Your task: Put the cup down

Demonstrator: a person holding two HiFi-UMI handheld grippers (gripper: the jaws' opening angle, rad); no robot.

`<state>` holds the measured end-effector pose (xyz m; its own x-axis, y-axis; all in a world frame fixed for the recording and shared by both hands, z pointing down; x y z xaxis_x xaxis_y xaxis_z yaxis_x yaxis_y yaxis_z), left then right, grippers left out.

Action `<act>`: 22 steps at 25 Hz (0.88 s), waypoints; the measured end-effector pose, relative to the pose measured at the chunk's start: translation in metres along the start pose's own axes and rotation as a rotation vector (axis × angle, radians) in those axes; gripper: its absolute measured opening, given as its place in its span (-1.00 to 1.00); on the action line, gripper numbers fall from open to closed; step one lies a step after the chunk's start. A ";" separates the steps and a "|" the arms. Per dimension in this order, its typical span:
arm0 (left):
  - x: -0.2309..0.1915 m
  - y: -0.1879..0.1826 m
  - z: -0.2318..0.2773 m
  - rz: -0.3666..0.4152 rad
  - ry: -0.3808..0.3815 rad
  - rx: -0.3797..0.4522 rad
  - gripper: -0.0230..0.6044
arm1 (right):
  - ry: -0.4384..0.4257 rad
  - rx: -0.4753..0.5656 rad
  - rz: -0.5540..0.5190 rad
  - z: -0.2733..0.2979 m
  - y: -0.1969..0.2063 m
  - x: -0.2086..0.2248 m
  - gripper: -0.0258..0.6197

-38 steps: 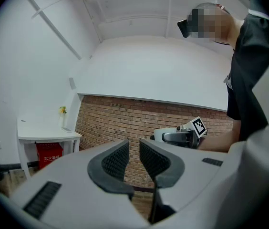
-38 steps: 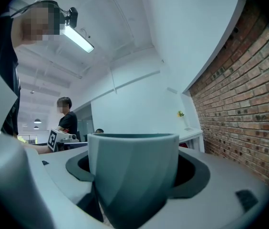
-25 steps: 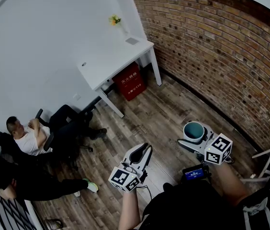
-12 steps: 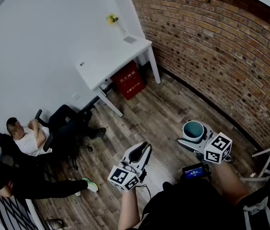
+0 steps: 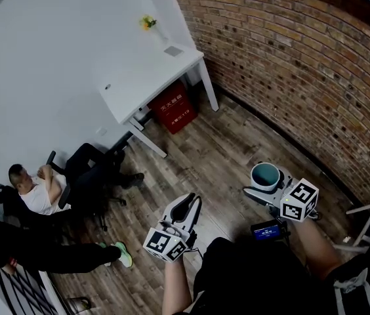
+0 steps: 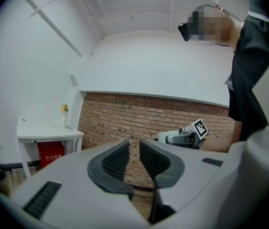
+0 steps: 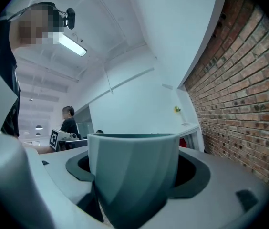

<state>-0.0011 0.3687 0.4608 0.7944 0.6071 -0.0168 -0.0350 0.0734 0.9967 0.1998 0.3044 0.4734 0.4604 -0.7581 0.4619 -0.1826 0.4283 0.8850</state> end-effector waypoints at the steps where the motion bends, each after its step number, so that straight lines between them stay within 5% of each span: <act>1: -0.004 0.002 0.003 -0.005 -0.007 -0.003 -0.69 | 0.000 -0.003 0.005 0.002 0.000 0.005 0.34; 11: -0.081 0.025 0.061 -0.040 -0.014 -0.006 -0.69 | 0.030 -0.024 0.027 0.054 -0.012 0.070 0.34; 22: -0.278 0.013 0.172 -0.029 0.068 -0.018 -0.69 | 0.085 -0.015 0.007 0.231 -0.098 0.165 0.34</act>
<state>-0.1179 0.0652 0.4917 0.7525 0.6565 -0.0519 -0.0235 0.1055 0.9941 0.0932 0.0239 0.4762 0.5317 -0.7107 0.4606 -0.1734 0.4410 0.8806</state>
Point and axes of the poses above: the fingertips, and each gripper's own axes: z forward along the fingers, x to its right, y out of its underside, the point moved 3 cm from there along -z, backward along the fingers, and after that the axes turned 9 degrees about z, right-handed, at the moved point
